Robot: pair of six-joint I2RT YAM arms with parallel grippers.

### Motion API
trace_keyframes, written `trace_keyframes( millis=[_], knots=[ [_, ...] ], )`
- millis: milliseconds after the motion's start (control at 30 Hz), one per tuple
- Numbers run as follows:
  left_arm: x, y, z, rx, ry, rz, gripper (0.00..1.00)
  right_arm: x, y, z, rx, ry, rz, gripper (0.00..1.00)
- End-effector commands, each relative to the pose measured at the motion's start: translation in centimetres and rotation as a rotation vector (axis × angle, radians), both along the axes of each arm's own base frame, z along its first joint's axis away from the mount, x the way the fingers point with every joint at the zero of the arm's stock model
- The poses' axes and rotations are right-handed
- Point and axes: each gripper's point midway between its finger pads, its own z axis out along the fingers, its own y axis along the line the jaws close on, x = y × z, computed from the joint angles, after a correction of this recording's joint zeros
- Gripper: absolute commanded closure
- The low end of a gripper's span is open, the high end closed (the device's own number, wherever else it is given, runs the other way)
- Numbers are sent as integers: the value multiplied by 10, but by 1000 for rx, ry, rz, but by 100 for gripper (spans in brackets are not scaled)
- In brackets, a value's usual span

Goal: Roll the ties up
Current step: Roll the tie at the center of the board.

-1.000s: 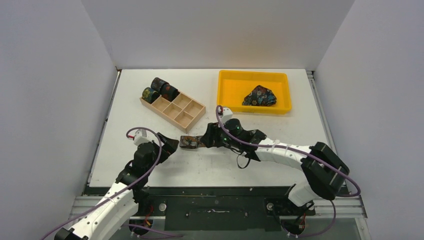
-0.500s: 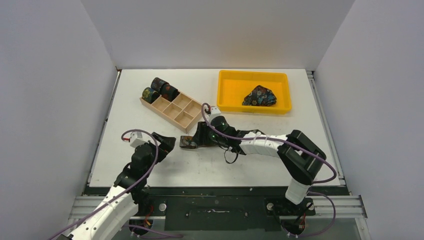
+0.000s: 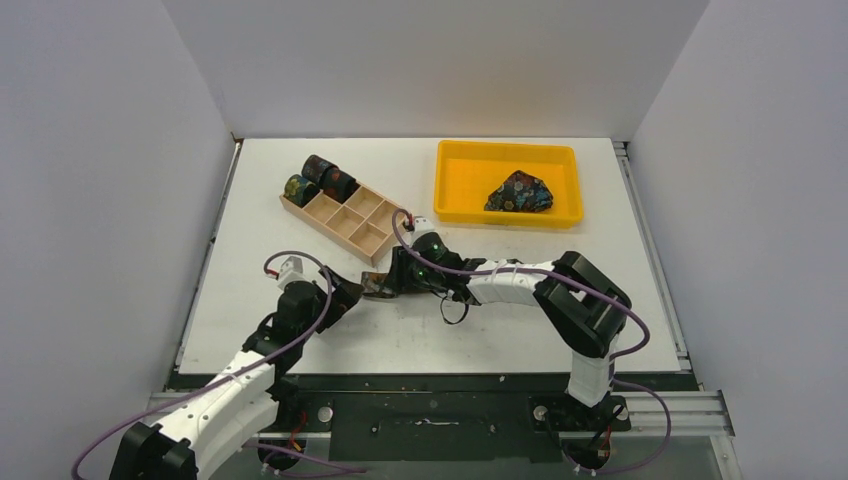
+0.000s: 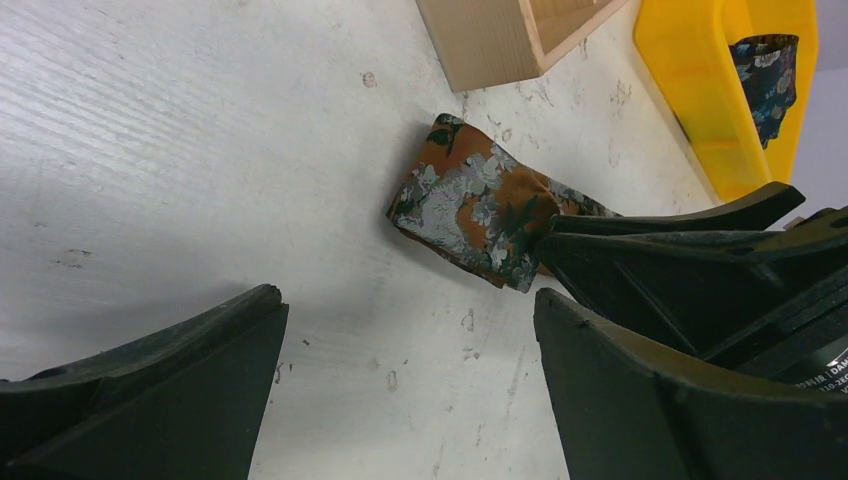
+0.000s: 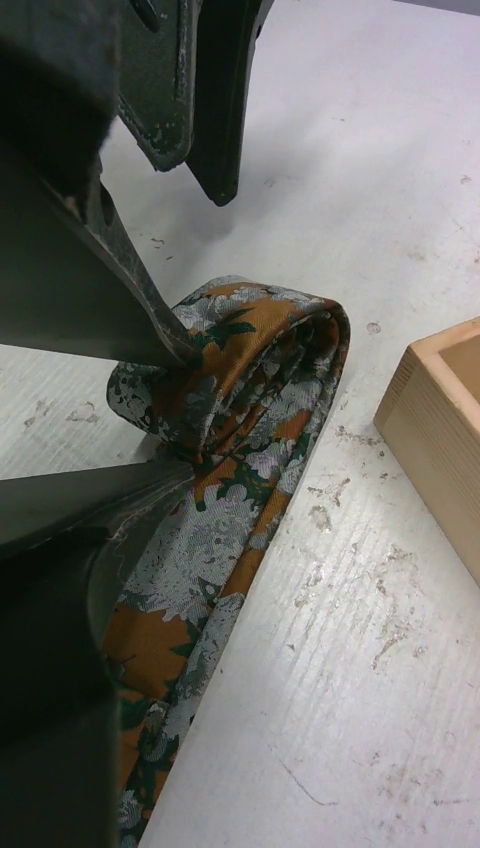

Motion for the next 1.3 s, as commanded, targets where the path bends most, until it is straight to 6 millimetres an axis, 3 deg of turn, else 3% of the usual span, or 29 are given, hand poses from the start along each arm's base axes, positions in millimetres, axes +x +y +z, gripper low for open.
trace_keyframes(
  millis=[0, 433, 733, 967, 1267],
  knots=[
    [17, -15, 31, -51, -99, -57, 7, 19, 1, 12, 11, -51, -20, 60],
    [33, -22, 32, -51, -87, -75, 8, 22, -19, -9, -10, -32, -49, 62],
    [54, -35, 41, -79, -114, -93, 9, 25, -29, -22, -7, -6, -70, 62],
    [64, -50, 28, -73, -85, -166, 13, 28, -34, -26, -6, 3, -83, 63],
    [63, -67, 9, -116, -59, -249, 22, 26, -39, -33, -12, 14, -88, 63]
  ],
)
